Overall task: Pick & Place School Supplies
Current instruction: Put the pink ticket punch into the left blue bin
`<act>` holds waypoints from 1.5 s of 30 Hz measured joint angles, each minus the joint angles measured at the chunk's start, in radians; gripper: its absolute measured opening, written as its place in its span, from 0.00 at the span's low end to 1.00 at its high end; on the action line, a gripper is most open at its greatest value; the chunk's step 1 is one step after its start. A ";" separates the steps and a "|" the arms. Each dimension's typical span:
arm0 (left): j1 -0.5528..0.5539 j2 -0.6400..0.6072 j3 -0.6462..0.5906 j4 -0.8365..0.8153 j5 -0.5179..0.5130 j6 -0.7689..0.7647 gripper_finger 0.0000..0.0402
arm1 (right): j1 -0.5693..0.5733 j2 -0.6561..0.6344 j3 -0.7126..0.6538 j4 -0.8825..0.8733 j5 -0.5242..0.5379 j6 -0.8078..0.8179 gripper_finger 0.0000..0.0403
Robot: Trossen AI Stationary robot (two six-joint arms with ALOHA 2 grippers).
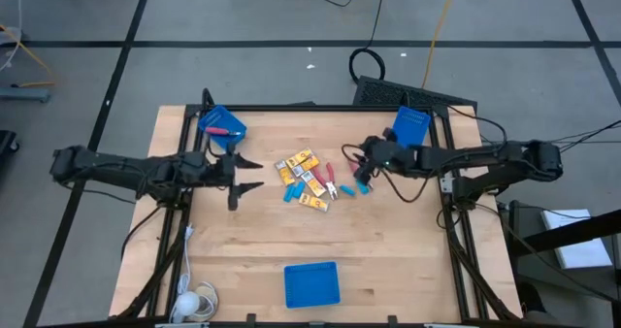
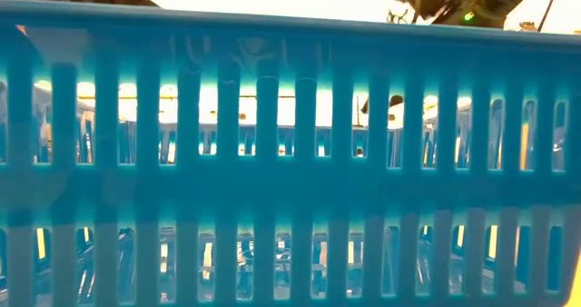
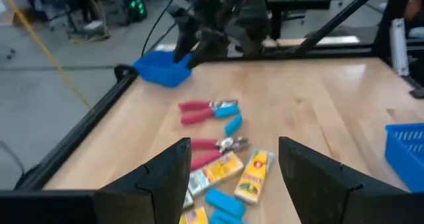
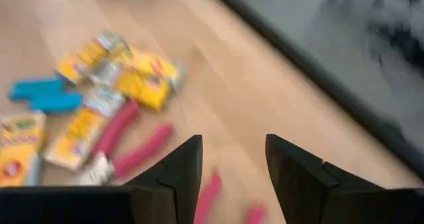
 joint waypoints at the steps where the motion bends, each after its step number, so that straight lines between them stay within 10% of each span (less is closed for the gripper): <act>1: -0.006 0.000 -0.004 0.009 -0.005 -0.010 0.57 | -0.006 0.000 0.007 -0.047 0.000 0.032 0.39; 26: -0.062 -0.016 -0.007 0.172 -0.002 0.087 0.57 | -0.123 0.158 0.003 -0.144 -0.158 0.193 0.50; 45: -0.064 -0.601 -0.195 -0.227 -0.107 0.000 0.57 | -0.119 0.152 0.003 -0.159 -0.163 0.241 0.52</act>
